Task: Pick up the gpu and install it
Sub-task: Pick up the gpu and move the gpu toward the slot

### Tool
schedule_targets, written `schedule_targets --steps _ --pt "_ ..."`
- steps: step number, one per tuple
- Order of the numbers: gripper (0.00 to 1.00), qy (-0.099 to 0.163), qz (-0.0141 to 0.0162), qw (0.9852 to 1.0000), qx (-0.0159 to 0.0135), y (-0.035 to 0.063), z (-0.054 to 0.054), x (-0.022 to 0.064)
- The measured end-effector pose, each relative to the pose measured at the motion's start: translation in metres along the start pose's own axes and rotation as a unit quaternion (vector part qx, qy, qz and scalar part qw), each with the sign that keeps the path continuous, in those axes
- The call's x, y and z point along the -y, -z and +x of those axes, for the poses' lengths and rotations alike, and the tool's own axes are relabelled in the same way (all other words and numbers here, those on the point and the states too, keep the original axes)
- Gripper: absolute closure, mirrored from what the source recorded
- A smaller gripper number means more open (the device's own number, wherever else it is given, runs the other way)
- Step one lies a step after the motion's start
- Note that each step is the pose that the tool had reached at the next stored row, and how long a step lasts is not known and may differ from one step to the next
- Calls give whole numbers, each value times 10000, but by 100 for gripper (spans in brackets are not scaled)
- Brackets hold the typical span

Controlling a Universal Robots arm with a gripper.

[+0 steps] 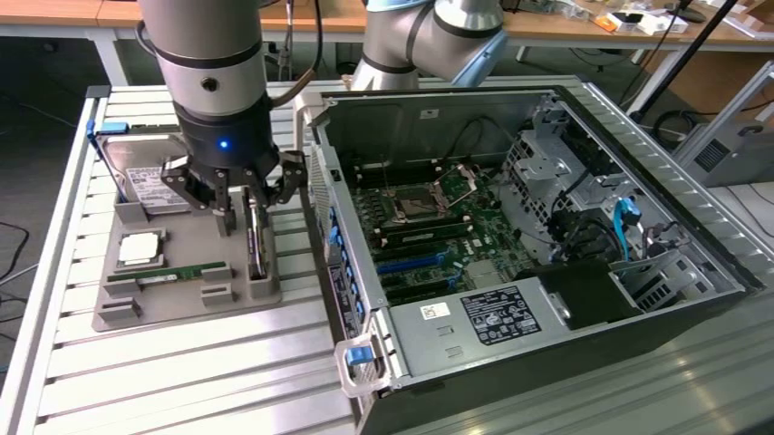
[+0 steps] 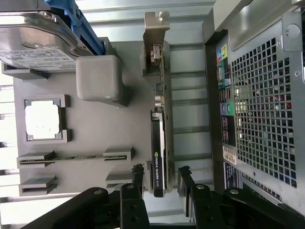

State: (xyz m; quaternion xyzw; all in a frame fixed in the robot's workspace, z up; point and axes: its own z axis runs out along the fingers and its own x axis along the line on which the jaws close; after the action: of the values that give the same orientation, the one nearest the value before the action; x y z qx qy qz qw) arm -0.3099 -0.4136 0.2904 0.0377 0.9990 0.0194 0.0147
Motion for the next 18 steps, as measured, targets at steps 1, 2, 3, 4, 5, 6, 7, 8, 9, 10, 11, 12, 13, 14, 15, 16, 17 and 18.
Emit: schedule_targets --steps 1,2,3,4,5,6,7,8,9,10,11,12,13,14,15,16,17,18 --pt "58 0 0 10000 0 -4 0 0" --pt "58 0 0 10000 0 -8 0 0" --pt "58 0 0 10000 -1 -10 0 0" --pt "58 0 0 10000 0 -14 1 0" --pt "58 0 0 10000 0 -17 1 1" --pt "58 0 0 10000 0 -21 1 1" --pt "58 0 0 10000 0 -25 1 1" --pt "58 0 0 10000 0 -28 1 1" --pt "58 0 0 10000 0 -31 1 1" --pt "58 0 0 10000 0 -35 1 1" --pt "58 0 0 10000 0 -38 1 2" --pt "58 0 0 10000 0 -41 1 2" --pt "58 0 0 10000 -1 -45 1 2" --pt "58 0 0 10000 0 -48 1 2" --pt "58 0 0 10000 0 -51 1 2" --pt "58 0 0 10000 0 -54 2 2" --pt "58 0 0 10000 0 -57 2 2" --pt "58 0 0 10000 0 -60 2 2"
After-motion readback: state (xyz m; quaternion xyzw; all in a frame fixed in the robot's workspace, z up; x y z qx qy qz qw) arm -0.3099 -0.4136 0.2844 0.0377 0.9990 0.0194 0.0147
